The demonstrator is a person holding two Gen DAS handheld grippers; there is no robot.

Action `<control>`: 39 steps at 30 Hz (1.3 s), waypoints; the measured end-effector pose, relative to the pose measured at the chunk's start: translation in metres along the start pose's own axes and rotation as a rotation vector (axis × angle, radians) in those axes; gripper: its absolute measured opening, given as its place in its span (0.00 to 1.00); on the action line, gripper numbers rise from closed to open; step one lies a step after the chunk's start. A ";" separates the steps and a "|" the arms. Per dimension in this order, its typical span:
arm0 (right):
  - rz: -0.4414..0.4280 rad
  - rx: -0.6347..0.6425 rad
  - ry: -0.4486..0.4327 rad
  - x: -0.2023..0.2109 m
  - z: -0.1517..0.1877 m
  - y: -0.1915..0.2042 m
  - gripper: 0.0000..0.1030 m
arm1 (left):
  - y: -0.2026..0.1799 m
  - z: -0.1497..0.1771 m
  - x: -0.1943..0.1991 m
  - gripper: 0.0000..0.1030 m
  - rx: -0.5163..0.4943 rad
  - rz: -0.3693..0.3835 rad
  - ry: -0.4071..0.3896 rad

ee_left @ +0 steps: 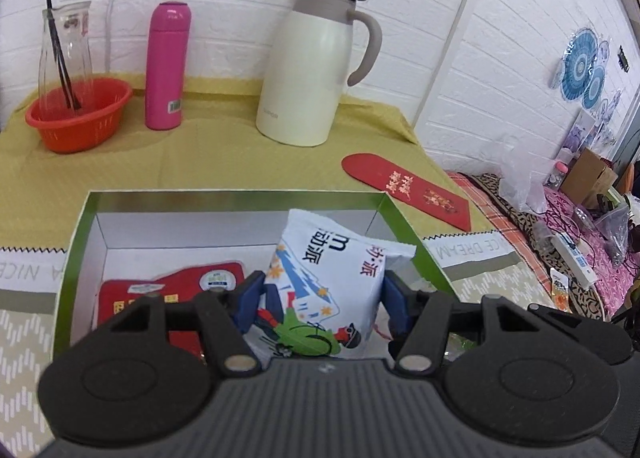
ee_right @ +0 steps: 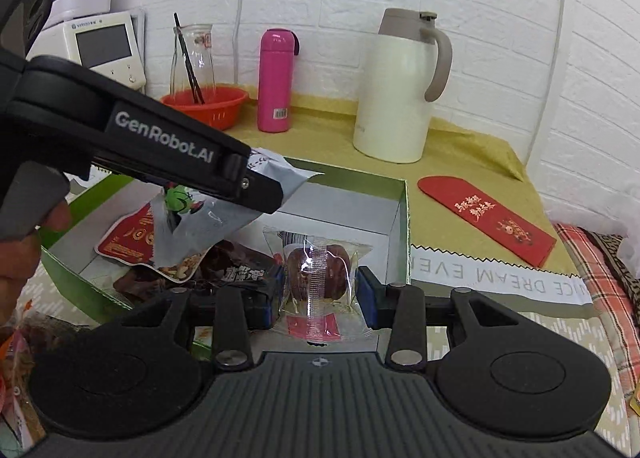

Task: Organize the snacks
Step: 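Lower the white packet into the green box with the left gripper while the right gripper lowers the pastry in, then open both grippers and move them back to the snack pile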

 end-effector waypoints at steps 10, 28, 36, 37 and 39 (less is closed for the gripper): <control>-0.022 0.036 0.061 -0.030 0.002 0.001 0.69 | 0.011 0.000 -0.036 0.63 0.013 0.004 0.039; 0.010 0.092 -0.103 0.040 -0.007 0.018 1.00 | -0.004 0.006 0.048 0.95 -0.029 -0.050 -0.143; 0.014 0.106 -0.156 0.084 -0.011 0.029 1.00 | -0.017 0.016 0.101 0.95 -0.070 -0.062 -0.196; 0.016 0.108 -0.159 0.089 -0.011 0.031 1.00 | -0.018 0.019 0.107 0.95 -0.077 -0.066 -0.200; 0.020 0.109 -0.161 0.100 -0.010 0.034 1.00 | -0.021 0.025 0.122 0.95 -0.090 -0.074 -0.206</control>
Point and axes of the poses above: each gripper's, at about its wrist camera, not at the fingertips, and x roughly against the way its jaws point, y to its left, z to its underside, the point moved 4 cm from there along -x, roughly the way its jaws point, and after that the axes turned 5 degrees about x, right-handed, at the moved point
